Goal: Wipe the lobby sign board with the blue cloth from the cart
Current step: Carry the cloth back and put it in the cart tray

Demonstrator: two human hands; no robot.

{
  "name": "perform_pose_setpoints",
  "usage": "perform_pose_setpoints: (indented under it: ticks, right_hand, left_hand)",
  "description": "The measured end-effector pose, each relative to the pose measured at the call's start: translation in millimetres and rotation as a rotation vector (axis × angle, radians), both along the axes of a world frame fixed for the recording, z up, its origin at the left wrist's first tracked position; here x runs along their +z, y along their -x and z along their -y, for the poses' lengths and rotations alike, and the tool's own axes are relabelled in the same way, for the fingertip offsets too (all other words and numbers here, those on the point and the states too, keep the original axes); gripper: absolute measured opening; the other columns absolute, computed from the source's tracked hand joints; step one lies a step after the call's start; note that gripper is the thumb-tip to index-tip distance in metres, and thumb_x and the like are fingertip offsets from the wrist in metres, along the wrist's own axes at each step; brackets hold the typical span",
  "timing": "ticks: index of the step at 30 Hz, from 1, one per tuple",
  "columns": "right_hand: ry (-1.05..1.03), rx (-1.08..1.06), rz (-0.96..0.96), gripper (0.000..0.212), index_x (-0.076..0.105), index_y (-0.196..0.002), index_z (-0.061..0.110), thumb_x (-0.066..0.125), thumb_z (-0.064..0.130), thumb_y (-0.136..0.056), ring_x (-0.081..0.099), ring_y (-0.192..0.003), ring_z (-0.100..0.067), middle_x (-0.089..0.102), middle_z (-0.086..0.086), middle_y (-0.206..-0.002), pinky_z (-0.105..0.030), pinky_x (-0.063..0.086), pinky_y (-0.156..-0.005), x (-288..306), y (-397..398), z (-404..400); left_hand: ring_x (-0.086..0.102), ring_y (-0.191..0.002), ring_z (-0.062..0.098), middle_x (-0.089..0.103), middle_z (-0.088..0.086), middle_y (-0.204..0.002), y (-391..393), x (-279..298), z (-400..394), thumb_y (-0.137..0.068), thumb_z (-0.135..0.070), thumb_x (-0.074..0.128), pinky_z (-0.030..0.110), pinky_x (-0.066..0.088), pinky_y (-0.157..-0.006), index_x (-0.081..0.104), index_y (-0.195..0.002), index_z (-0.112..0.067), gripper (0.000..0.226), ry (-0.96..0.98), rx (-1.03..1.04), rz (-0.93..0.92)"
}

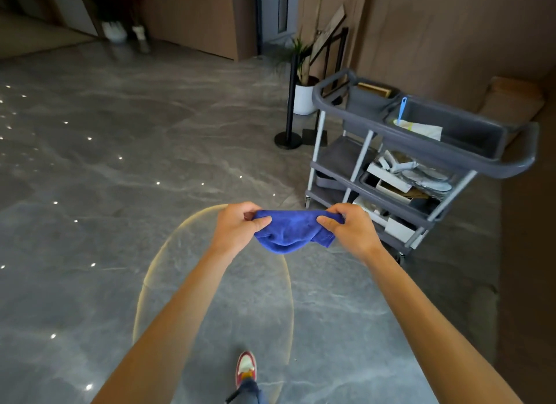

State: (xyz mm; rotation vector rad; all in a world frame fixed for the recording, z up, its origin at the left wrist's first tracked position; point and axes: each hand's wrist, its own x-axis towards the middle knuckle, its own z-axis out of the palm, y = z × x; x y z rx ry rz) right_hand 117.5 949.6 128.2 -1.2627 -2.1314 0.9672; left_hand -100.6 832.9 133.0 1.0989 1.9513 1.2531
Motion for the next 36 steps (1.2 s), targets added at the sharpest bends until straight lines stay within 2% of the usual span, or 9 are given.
perform_pose_setpoints:
  ticks: [3,5,9,13,18,24,26,30,36]
  right_hand:
    - [-0.004,-0.029,0.01,0.024,0.063,-0.07,0.033,0.075,0.024,-0.089,0.059,-0.066,0.001,0.065,0.012,-0.07,-0.007,0.041,-0.056,-1.3,-0.2,-23.0]
    - [-0.009,-0.059,0.013,0.014,0.068,-0.077,0.026,0.075,0.025,-0.089,0.061,-0.069,-0.001,0.067,0.011,-0.072,-0.008,0.041,-0.055,-0.9,-0.3,-41.6]
    - [-0.021,-0.134,0.018,0.011,0.074,-0.087,0.016,0.074,0.027,-0.089,0.065,-0.073,-0.008,0.071,0.006,-0.076,-0.015,0.043,-0.059,1.8,3.8,-86.8]
    - [-0.017,-0.218,0.023,0.01,0.073,-0.084,0.021,0.075,0.029,-0.089,0.062,-0.069,-0.002,0.068,0.009,-0.072,-0.013,0.04,-0.056,5.1,11.6,-131.3]
    - [-0.031,-0.321,0.034,0.022,0.064,-0.07,0.033,0.074,0.029,-0.09,0.059,-0.064,-0.002,0.066,0.012,-0.066,-0.018,0.039,-0.056,14.9,16.6,-176.5]
    - [-0.053,-0.413,0.035,0.013,0.069,-0.078,0.024,0.073,0.026,-0.091,0.06,-0.069,-0.005,0.066,0.011,-0.07,-0.022,0.044,-0.062,17.5,18.8,-220.6]
    - [-0.044,-0.437,0.039,0.014,0.068,-0.078,0.023,0.072,0.027,-0.091,0.06,-0.068,-0.005,0.066,0.01,-0.07,-0.02,0.043,-0.06,16.3,15.2,-235.7]
    - [-0.062,-0.467,0.057,0.018,0.066,-0.075,0.027,0.072,0.026,-0.091,0.059,-0.067,-0.006,0.066,0.007,-0.07,-0.019,0.042,-0.06,11.8,-1.6,-270.2]
    - [-0.056,-0.533,0.057,0.017,0.067,-0.075,0.027,0.072,0.028,-0.091,0.061,-0.063,-0.003,0.067,0.01,-0.067,-0.012,0.04,-0.053,7.3,-51.2,-333.0]
  left_hand:
    - [0.057,-0.06,0.003,0.066,-0.011,-0.063,4.1,-5.6,-31.9,-0.084,-0.008,0.076,0.007,0.043,-0.056,0.075,-0.083,-0.016,0.008,-0.011,-0.013,0.006]
    - [0.052,-0.05,-0.005,0.061,-0.017,-0.052,7.1,-8.3,-56.3,-0.084,-0.008,0.076,0.006,0.04,-0.053,0.069,-0.073,-0.025,0.021,-0.015,-0.043,0.004]
    - [0.055,-0.056,0.003,0.062,-0.013,-0.059,16.1,-6.5,-114.5,-0.083,-0.01,0.076,0.01,0.043,-0.056,0.069,-0.074,-0.027,0.021,-0.027,-0.1,0.009]
    - [0.055,-0.05,-0.006,0.064,-0.016,-0.056,29.9,-1.4,-180.0,-0.082,-0.008,0.076,0.007,0.043,-0.053,0.069,-0.072,-0.031,0.026,-0.06,-0.163,0.029]
    - [0.057,-0.054,-0.003,0.066,-0.017,-0.057,42.7,2.5,-252.7,-0.082,-0.009,0.077,0.011,0.046,-0.056,0.07,-0.075,-0.03,0.023,-0.067,-0.29,0.018]
    - [0.063,-0.073,0.008,0.06,-0.007,-0.086,46.9,-0.4,-327.1,-0.08,-0.015,0.08,0.015,0.051,-0.066,0.074,-0.082,-0.023,0.01,-0.1,-0.348,-0.11]
    - [0.06,-0.071,0.002,0.054,-0.011,-0.084,43.5,-2.3,-349.7,-0.081,-0.013,0.08,0.008,0.047,-0.06,0.074,-0.082,-0.021,0.01,-0.106,-0.364,-0.124]
    - [0.061,-0.068,0.006,0.06,-0.007,-0.082,27.3,-4.5,-396.5,-0.08,-0.011,0.08,0.007,0.047,-0.057,0.069,-0.075,-0.03,0.023,-0.102,-0.435,-0.088]
    - [0.066,-0.066,0.011,0.072,-0.005,-0.072,-21.4,-8.3,-468.1,-0.082,-0.011,0.077,0.02,0.054,-0.06,0.07,-0.073,-0.033,0.026,-0.068,-0.521,-0.05]
